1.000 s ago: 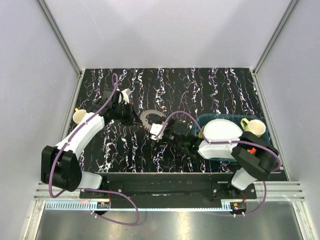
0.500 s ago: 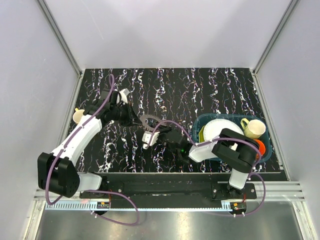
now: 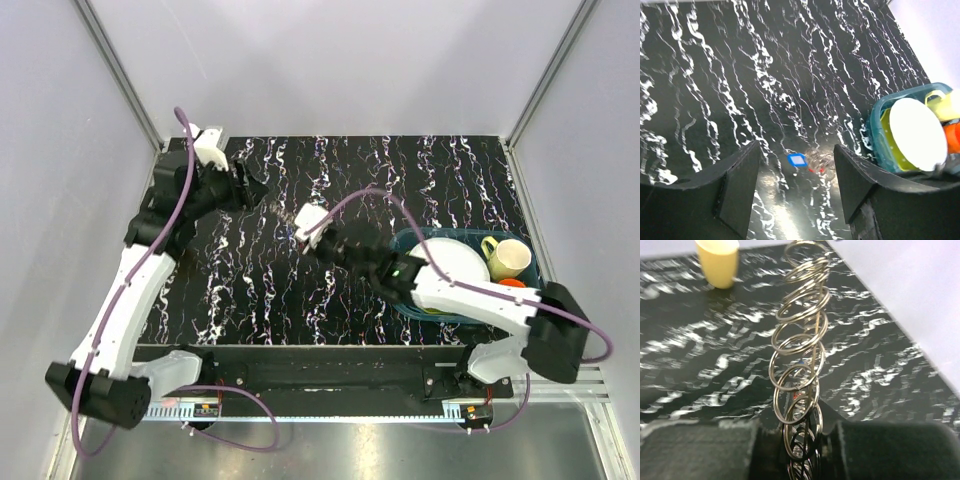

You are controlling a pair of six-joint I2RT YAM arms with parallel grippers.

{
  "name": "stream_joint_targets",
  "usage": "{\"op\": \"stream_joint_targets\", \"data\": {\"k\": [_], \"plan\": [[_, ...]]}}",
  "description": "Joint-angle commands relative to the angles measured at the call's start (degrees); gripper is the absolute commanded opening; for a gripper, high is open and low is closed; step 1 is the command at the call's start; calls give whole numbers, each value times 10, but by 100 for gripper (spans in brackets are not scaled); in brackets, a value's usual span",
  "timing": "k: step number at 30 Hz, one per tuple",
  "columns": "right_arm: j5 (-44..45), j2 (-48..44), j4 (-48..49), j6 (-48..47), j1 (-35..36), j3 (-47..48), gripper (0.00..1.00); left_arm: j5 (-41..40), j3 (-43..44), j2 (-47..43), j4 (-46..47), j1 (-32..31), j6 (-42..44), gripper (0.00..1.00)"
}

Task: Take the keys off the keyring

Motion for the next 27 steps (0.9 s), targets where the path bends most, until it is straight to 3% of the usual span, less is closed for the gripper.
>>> {"op": "stream_joint_targets", "data": {"k": [1, 4, 9, 13, 17, 21, 27], "plan": [[-182, -77, -178, 230, -57, 71, 0, -10, -91, -97, 114, 0, 100, 63], [-274, -114, -208, 280, -98, 84, 0, 34, -157, -161, 171, 1, 120, 59], [-340, -149, -318, 264, -131, 141, 0, 265, -183, -203, 193, 1, 132, 63], [-429, -165, -371, 261, -144, 183, 0, 379, -156, -181, 189, 0, 111, 68], [-477, -183, -356, 261, -144, 187, 0, 509, -130, -154, 192, -6, 74, 73], [-531, -180, -345, 274, -144, 196, 0, 535, -139, -150, 194, -25, 65, 74], [-561, -194, -254, 327, -144, 168, 0, 516, -154, -154, 273, -107, -3, 65]]}}
